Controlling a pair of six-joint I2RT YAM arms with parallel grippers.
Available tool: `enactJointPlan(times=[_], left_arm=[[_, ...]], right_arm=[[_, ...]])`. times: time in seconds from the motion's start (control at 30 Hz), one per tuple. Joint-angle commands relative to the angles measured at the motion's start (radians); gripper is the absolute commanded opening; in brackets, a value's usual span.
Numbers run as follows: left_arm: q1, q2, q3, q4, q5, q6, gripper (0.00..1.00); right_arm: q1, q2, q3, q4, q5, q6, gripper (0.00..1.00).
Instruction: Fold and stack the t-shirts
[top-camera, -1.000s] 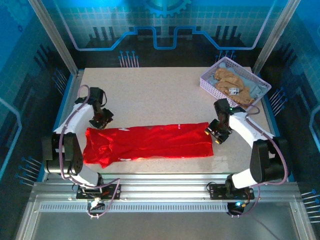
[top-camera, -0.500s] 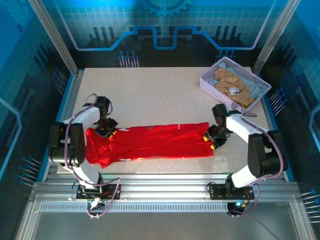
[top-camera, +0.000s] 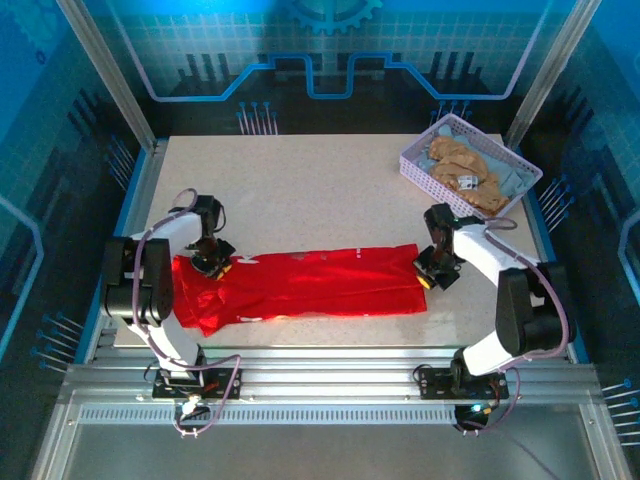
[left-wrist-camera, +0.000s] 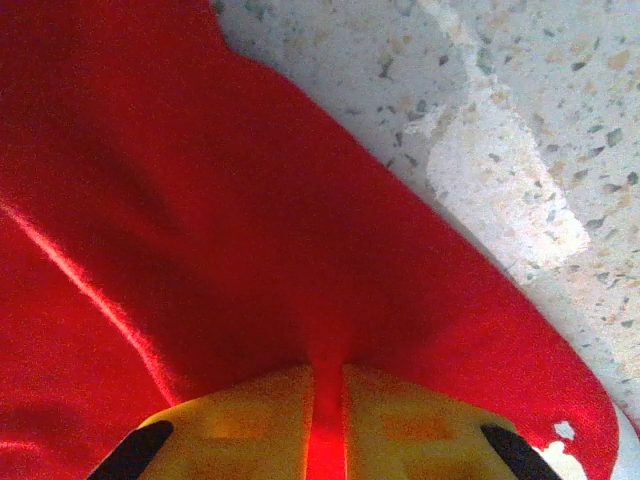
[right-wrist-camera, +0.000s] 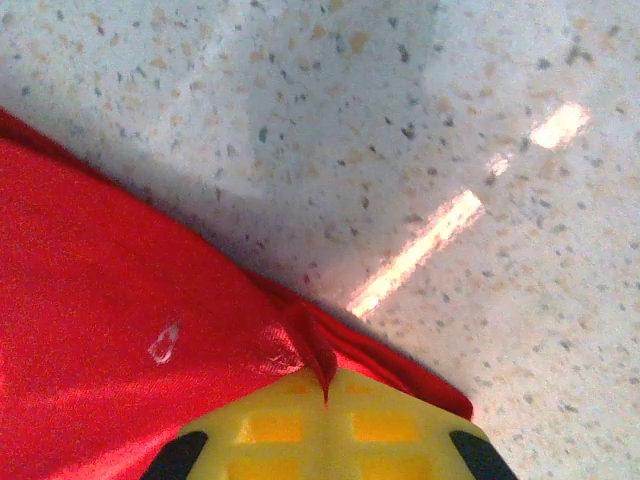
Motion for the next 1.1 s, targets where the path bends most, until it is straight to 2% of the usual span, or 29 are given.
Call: enactJointPlan(times=[0.0,0.27,0.4,0.47,0.6,0.73,0.87,1.07], left_arm=[[0.013,0.041,0.000,-0.015,-0.048,-0.017,0.17],[0.013,0.051,0.021,-0.021,-0.038,-0.011,0.17],[0.011,-0.006,0.067,-0.073,-0.053,0.009,0.23],[0.012,-0.063,0.086,-0.112,-0.092,0.021,0.32],[0.057,-0.149,0.111,-0.176,-0.120,0.059,0.36],[0.145,-0.158,0.105,-0.177,-0.069,0.100,0.34],[0.227,-0.133,0.112,-0.158,-0.001,0.142,0.35],[0.302,-0.068,0.128,-0.093,0.074,0.217,0.40]], right_arm=[[0.011,-0.041,-0.057,-0.083,0.015,-0.007,0.00],[0.011,0.023,-0.120,-0.038,-0.060,0.015,0.00],[0.011,-0.003,-0.065,-0.052,0.001,-0.026,0.29],[0.016,-0.026,-0.029,-0.071,0.040,-0.057,0.35],[0.063,-0.056,0.048,-0.059,0.088,-0.120,0.34],[0.177,-0.008,0.115,0.002,0.096,-0.165,0.30],[0.265,0.094,0.166,0.071,0.034,-0.180,0.28],[0.251,0.256,0.216,0.063,0.035,-0.198,0.27]])
